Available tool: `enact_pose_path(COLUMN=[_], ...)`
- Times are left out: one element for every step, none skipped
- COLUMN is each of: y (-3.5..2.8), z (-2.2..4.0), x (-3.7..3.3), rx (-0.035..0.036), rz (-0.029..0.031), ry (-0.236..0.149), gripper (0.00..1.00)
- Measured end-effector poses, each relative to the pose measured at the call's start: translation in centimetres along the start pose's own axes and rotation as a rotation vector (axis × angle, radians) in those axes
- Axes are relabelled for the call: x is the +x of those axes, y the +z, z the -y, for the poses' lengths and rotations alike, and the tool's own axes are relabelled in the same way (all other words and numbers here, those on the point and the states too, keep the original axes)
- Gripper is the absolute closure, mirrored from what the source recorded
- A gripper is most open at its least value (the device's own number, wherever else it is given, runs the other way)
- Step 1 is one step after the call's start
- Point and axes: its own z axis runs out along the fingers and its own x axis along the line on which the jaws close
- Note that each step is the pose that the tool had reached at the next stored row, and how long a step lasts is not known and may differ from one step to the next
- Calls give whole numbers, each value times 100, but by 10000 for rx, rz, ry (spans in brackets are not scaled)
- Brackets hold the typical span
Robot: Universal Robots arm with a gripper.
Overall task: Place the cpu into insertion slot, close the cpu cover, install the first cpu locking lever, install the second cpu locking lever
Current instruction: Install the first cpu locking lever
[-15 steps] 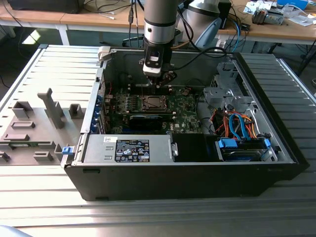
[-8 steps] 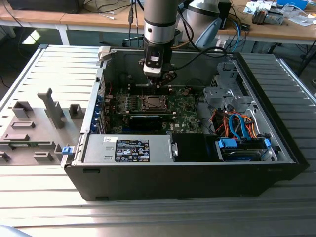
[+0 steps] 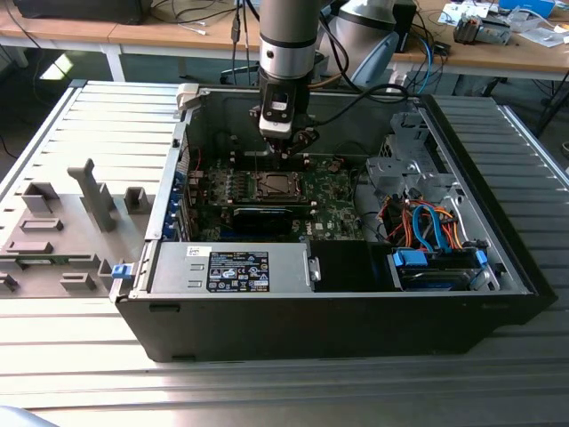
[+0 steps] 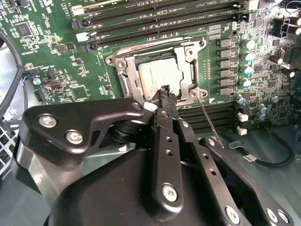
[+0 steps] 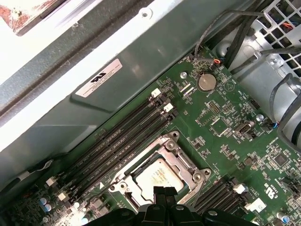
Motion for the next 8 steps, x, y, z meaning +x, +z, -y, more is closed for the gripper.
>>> enact_pose_path(y=[0, 0, 0, 0, 0, 0, 0, 0], z=[0, 0, 0, 0, 0, 0, 0, 0], x=[0, 0, 0, 0, 0, 0, 0, 0], rx=[-1, -1, -1, -1, -1, -2, -2, -2], rz=[0, 0, -1, -1, -2, -2, -2, -2], ry=[-22, -36, -67, -96, -121, -148, -163, -181], gripper=[89, 89, 89, 89, 89, 89, 89, 89])
